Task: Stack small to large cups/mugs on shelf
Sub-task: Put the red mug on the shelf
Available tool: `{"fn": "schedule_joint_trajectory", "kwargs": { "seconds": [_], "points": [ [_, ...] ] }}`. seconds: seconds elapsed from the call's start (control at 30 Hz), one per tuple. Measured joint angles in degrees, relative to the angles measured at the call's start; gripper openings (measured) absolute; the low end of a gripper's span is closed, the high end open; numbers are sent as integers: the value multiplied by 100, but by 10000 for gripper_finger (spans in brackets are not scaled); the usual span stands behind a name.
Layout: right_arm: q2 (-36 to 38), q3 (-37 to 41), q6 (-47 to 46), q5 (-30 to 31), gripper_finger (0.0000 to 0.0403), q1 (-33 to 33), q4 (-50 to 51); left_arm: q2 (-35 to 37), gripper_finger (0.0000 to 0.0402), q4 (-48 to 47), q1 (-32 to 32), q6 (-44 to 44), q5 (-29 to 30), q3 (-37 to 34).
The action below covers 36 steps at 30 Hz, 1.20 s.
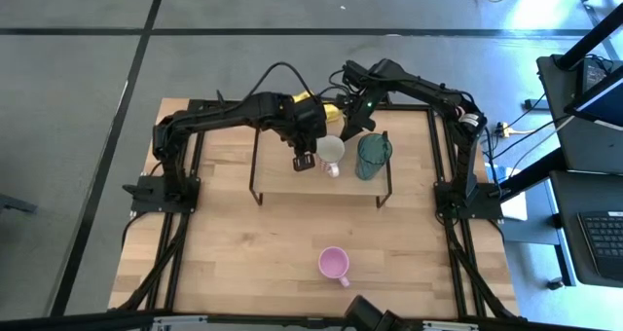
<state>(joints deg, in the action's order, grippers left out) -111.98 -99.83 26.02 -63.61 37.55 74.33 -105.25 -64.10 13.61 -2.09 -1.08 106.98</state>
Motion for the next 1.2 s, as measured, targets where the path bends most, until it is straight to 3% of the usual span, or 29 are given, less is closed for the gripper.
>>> {"fn": "schedule_joint_trajectory", "kwargs": {
  "seconds": [0.83, 1.2],
  "points": [
    [0, 0, 0, -46, 7, -139, 102, -50, 3, 457, 166, -262, -7, 7],
    [0, 0, 0, -2, 7, -132, 102, -55, 2, -133, 284, -230, -17, 7]
  ]
}}
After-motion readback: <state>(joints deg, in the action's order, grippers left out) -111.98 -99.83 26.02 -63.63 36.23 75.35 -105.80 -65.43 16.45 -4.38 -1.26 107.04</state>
